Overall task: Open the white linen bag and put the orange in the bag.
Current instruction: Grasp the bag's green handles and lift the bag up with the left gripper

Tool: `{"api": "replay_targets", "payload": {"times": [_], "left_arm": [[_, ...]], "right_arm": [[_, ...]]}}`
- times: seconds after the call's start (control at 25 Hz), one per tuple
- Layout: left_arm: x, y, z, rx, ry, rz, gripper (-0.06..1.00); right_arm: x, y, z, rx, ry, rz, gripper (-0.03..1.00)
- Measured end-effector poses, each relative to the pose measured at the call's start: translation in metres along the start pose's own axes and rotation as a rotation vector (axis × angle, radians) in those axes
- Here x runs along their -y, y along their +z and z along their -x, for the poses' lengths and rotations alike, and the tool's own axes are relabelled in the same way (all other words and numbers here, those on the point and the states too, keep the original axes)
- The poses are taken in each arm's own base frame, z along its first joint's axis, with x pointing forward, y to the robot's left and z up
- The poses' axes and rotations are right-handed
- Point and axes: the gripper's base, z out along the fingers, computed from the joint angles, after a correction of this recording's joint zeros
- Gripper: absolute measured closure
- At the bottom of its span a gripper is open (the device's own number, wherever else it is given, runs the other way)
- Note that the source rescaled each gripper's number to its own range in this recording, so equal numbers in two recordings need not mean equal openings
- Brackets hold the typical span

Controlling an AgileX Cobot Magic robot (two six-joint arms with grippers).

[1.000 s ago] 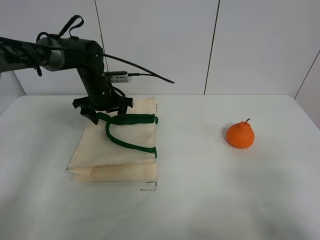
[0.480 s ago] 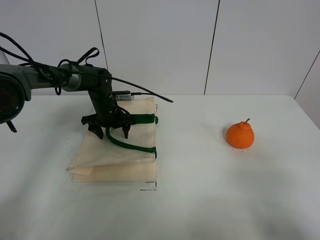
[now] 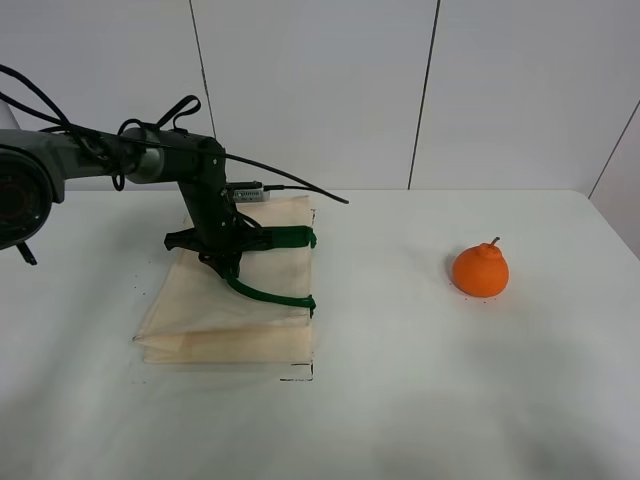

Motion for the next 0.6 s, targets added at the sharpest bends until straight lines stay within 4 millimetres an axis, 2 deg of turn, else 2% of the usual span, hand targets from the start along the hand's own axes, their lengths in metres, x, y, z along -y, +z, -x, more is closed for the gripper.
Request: {"api": "replay_targets", "payload": {"times": [0.04,0.16,0.24,0.44,0.6], "left_arm": [[-0.001,-0.002,0.000,0.001,-0.001,0.002,0.94],[-0.002,-0.015,-0.001,-0.003,-0.002,0.006,0.94],[-0.003,-0.035,0.001,0.011,-0.005,0.003,0.94],[-0.005,-0.116,0.009,0.119,0.010,-0.029,0.94],[-0.008,-0.173,0.008,0.196,0.039,-0.056,0.94]], "right_arm": [[0.000,0.000,0.000,0.000,0.000,0.000,-0.03],[0.000,0.000,0.000,0.000,0.000,0.000,-0.03],[0.000,0.000,0.000,0.000,0.000,0.000,-0.03],[0.000,0.000,0.000,0.000,0.000,0.000,-0.03],[0.000,0.000,0.000,0.000,0.000,0.000,-0.03]]}}
